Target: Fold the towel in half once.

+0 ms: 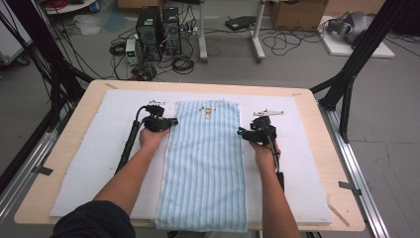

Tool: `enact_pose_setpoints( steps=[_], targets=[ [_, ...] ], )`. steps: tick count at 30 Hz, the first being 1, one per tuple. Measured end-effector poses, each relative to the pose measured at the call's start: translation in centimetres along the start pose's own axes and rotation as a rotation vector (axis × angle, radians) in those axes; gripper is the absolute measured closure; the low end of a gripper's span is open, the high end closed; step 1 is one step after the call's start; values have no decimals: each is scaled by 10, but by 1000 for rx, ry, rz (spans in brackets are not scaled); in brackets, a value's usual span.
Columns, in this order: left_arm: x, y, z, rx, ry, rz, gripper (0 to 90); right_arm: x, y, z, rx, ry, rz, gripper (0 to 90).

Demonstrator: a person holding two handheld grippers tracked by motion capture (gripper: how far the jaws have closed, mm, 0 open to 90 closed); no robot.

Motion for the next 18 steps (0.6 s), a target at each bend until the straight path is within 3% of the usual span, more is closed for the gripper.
enact_pose_setpoints(
  steps=[7,11,13,15,18],
  targets=[
    [-1,-1,-2,2,-21,7,871,4,4,19,34,-7,12,553],
    [-1,-1,-5,-1,-33,1,871,4,3,26,57,-55,11,623],
    [-1,-1,-6,-7,-51,-3,871,1,0,29,58,-63,43,642],
    [0,-2,-7,-5,-56,-10,871,-3,-3,31,38,-54,112,675],
    [0,-3,-8,-3,-59,-11,871,-3,-3,31,44,-64,106,776]
  ],
)
Point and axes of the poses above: each handheld gripper's, and its own axes: z roughly forward along the jaws, y roughly out of its top, x roughly to its left, the point moved 1 cm from there along z, roughly forward along the jaws, and after that the axes turned 14 degrees about -z, right-handed, at the moved point
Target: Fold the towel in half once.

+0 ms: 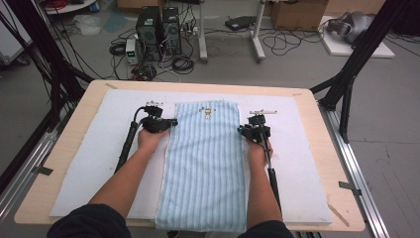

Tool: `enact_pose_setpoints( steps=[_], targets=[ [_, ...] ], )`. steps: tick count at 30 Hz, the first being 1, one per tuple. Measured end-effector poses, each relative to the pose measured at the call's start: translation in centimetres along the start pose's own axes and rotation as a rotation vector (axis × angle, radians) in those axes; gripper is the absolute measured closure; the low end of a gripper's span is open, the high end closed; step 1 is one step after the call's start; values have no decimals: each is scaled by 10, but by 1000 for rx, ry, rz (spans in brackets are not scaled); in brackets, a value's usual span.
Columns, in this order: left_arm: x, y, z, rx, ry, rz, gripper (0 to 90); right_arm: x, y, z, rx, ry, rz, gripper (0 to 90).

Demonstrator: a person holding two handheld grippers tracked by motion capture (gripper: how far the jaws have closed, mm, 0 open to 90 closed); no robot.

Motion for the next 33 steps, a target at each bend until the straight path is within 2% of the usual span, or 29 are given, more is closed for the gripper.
enact_pose_setpoints(
  steps=[1,3,10,12,14,19,23,26,28,33],
  targets=[
    [0,0,0,-1,-4,1,871,0,0,0,0,20,-1,839],
    [-1,0,-1,-7,-10,-2,871,4,1,0,2,22,-24,878],
    [0,1,-8,-23,-24,-10,872,6,3,-2,8,26,-60,890],
    [-1,2,-10,-36,-37,-11,871,5,3,-4,-8,35,-47,891],
    [-2,3,-13,-42,-45,-8,872,4,5,-8,-32,40,-35,891],
    [-5,6,-23,-63,-73,-6,871,4,9,-21,-65,53,-67,890],
    [-6,4,-36,-75,-105,-18,871,6,10,-35,-101,74,-73,890],
    [-10,2,-44,-71,-123,-12,871,10,5,-44,-115,84,-86,890],
    [-14,-1,-51,-76,-143,-9,871,14,-1,-50,-126,91,-73,890],
    [-21,-13,-64,-68,-155,16,871,22,-12,-64,-136,98,-84,890]
  ],
)
Point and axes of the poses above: each handheld gripper's, and its own axes: z roughly forward along the jaws, y roughly out of its top, x roughly to its left, the point moved 1 cm from there along z, roughly forward along the jaws, and after that the axes turned 14 degrees about -z, right-handed, at the moved point
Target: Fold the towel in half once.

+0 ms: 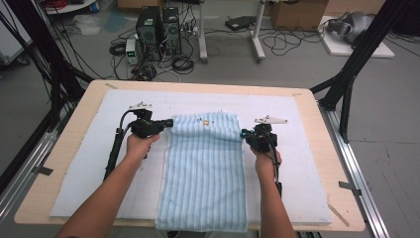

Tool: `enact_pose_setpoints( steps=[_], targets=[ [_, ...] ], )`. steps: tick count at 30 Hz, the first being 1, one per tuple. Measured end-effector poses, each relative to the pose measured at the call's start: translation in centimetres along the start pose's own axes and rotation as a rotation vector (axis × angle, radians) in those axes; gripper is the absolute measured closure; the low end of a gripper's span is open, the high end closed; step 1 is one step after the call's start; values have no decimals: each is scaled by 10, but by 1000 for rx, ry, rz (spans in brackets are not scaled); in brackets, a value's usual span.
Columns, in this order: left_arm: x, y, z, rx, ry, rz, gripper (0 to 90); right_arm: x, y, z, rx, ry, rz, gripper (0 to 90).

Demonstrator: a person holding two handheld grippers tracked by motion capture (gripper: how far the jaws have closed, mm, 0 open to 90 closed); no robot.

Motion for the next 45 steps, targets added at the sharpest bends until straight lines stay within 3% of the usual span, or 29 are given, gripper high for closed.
enact_pose_setpoints(
  steps=[12,19,21,28,34,40,41,44,45],
  targets=[
    [-12,-24,-24,13,-37,46,871,23,-4,-23,-25,24,-41,890],
    [-20,-33,-35,5,-75,53,871,31,-4,-32,-34,27,-64,890],
    [-22,-38,-40,5,-76,78,871,33,-6,-35,-40,31,-68,890],
    [-25,-61,-55,26,-89,107,871,44,-21,-47,-54,52,-64,889],
    [-23,-84,-65,48,-88,101,870,53,-30,-60,-33,52,-95,887],
    [-19,-102,-67,89,-78,86,862,61,-53,-66,-9,70,-68,884],
    [-17,-103,-66,93,-55,74,840,61,-56,-65,-4,77,-66,881],
    [-10,-99,-64,83,-3,15,523,59,-61,-64,2,98,-42,804],
    [-8,-97,-65,64,0,3,509,59,-60,-64,-3,98,-36,764]
  ],
)
Point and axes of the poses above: each handheld gripper's, and its own axes: z roughly forward along the jaws, y roughly out of its top, x roughly to its left, the point moved 1 cm from there along z, roughly forward along the jaws, and after that the axes turned 14 degrees about -z, right-handed, at the moved point
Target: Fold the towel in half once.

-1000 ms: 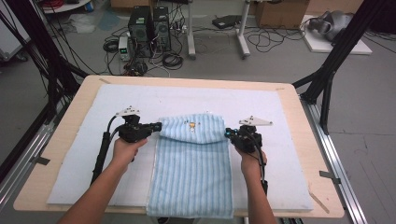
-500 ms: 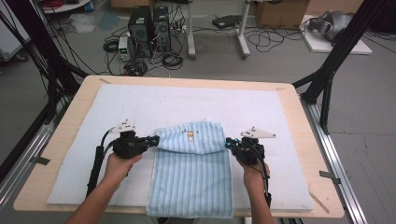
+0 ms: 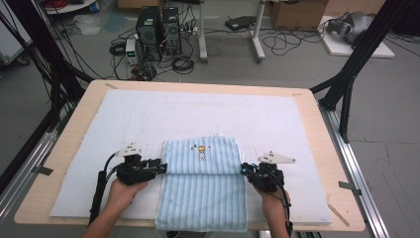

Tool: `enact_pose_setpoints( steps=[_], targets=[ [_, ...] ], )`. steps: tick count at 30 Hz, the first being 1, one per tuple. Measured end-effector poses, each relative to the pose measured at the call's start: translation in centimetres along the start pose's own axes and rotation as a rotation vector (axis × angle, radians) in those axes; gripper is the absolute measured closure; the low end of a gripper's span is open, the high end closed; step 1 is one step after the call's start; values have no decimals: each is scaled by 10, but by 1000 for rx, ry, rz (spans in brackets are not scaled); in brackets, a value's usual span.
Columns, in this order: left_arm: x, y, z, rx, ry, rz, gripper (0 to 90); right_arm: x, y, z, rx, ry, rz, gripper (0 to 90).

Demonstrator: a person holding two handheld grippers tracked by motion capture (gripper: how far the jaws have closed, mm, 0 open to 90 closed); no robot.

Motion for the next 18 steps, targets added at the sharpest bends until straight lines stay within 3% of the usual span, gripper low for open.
enact_pose_setpoints(
  steps=[4,6,8,11,14,18],
  targets=[
    [13,14,1,-79,13,-56,457,-8,13,5,-9,-16,23,609],
    [19,23,5,-67,29,-63,438,-17,23,13,3,-26,24,560],
    [25,32,10,-90,11,-94,437,-26,32,24,22,-27,35,519],
    [29,48,19,-74,20,-80,448,-37,45,39,60,-36,39,477],
    [32,60,32,-51,29,-75,451,-46,56,60,129,-58,9,487],
    [38,65,52,-8,54,-73,446,-53,62,81,186,-79,-3,518]
  ],
)
Point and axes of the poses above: each handheld gripper's, and its own axes: z roughly forward along the jaws, y roughly out of its top, x roughly to its left, the point moved 1 cm from there along z, roughly forward along the jaws, and after that the axes turned 14 degrees about -z, right-handed, at the moved point
